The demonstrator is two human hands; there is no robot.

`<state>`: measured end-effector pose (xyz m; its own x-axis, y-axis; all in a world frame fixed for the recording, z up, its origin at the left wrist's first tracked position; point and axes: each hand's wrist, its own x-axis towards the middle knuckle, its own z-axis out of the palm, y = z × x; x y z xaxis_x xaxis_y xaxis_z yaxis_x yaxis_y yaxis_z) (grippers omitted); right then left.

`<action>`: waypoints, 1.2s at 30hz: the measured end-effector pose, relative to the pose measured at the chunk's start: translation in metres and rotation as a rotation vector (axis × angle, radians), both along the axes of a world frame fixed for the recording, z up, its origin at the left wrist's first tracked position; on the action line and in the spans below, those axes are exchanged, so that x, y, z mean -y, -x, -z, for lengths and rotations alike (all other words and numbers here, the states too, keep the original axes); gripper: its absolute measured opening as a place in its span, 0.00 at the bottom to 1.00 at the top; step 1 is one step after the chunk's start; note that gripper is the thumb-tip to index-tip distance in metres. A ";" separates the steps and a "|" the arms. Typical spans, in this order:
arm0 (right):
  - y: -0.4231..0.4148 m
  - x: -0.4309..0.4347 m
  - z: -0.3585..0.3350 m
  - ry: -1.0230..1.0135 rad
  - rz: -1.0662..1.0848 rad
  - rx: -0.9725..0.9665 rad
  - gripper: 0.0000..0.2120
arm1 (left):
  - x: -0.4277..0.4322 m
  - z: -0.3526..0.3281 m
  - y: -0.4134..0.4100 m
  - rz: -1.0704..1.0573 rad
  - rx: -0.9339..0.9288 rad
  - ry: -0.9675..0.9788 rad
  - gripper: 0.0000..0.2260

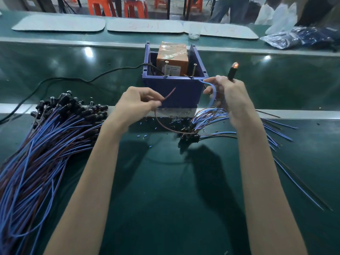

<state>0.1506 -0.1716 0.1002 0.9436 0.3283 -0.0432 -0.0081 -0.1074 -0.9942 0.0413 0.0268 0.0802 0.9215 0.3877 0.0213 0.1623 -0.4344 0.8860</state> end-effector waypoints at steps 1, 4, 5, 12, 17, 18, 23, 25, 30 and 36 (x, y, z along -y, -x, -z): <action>-0.001 0.001 -0.002 0.054 0.000 -0.004 0.16 | -0.002 0.000 0.002 0.062 -0.075 -0.062 0.10; -0.003 0.005 -0.007 0.333 0.081 0.083 0.21 | -0.013 -0.002 0.007 0.211 -0.289 -0.241 0.10; -0.003 0.006 -0.007 0.395 0.116 0.117 0.22 | -0.019 -0.004 0.010 0.236 -0.339 -0.276 0.09; 0.007 0.014 -0.025 0.421 0.140 0.383 0.18 | -0.067 -0.005 0.034 0.072 -0.511 -0.375 0.11; 0.022 0.011 -0.042 0.530 0.405 1.009 0.13 | -0.073 0.000 0.042 0.105 -0.636 -0.352 0.13; 0.026 0.009 -0.044 0.524 0.454 1.083 0.13 | -0.072 0.000 0.042 0.116 -0.649 -0.349 0.13; 0.025 0.002 -0.034 0.648 0.282 1.030 0.13 | -0.070 0.003 0.039 0.120 -0.682 -0.381 0.12; 0.015 -0.001 -0.020 0.798 0.057 0.871 0.14 | -0.070 0.002 0.040 0.118 -0.684 -0.389 0.13; 0.005 -0.005 0.019 1.167 -0.497 0.443 0.22 | -0.074 -0.002 0.046 0.020 -0.685 -0.460 0.12; 0.004 -0.011 0.024 1.146 -0.564 0.394 0.26 | -0.064 0.005 0.039 -0.095 -0.745 -0.500 0.13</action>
